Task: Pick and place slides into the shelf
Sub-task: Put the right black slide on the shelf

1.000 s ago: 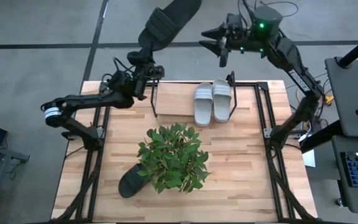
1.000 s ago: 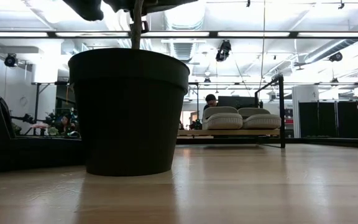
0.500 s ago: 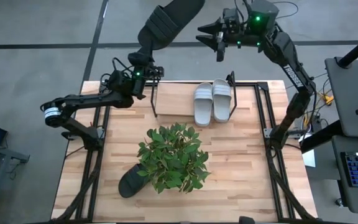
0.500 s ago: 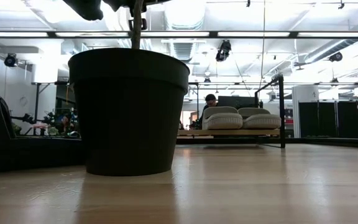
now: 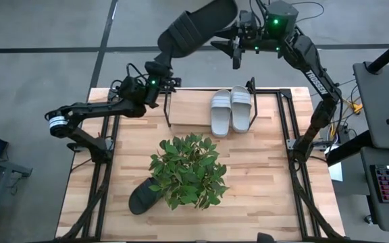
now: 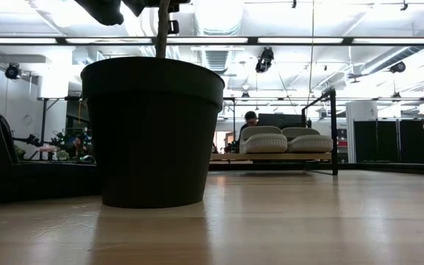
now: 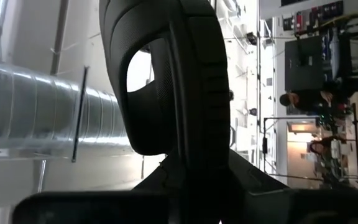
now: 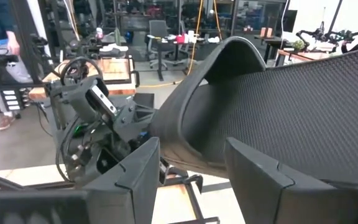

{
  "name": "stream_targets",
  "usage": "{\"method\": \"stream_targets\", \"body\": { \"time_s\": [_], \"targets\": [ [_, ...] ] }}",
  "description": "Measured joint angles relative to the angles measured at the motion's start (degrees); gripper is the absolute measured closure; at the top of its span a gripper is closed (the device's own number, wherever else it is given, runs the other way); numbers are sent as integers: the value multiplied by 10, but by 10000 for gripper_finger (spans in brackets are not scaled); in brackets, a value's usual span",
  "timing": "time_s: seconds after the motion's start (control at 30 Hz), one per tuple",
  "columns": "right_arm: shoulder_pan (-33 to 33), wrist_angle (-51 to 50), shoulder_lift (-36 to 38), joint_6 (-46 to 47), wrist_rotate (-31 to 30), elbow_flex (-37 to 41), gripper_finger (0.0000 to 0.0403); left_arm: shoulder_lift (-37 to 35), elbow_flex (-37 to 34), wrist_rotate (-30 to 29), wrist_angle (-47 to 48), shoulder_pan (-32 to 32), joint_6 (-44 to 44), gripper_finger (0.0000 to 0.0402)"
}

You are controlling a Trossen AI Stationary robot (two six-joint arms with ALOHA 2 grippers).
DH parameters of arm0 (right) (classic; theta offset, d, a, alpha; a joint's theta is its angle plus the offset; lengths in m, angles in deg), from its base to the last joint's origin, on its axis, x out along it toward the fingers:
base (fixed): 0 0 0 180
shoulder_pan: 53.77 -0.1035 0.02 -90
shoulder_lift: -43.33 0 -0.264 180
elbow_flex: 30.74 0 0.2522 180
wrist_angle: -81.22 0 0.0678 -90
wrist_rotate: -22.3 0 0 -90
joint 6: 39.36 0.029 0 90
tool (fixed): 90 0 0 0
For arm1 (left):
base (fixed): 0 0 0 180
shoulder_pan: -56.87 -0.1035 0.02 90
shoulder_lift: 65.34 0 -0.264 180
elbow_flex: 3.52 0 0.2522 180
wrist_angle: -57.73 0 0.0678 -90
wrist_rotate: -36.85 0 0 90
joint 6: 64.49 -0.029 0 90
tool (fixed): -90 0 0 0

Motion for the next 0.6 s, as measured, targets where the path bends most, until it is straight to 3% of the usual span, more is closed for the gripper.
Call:
{"method": "stream_targets", "body": {
  "time_s": [0.23,0.6],
  "targets": [
    [0,28,1,11,-2,19,232,0,0,24,21,-1,5,376],
    [-9,46,2,9,-6,54,232,3,-1,15,24,-1,5,376]
  ]
}}
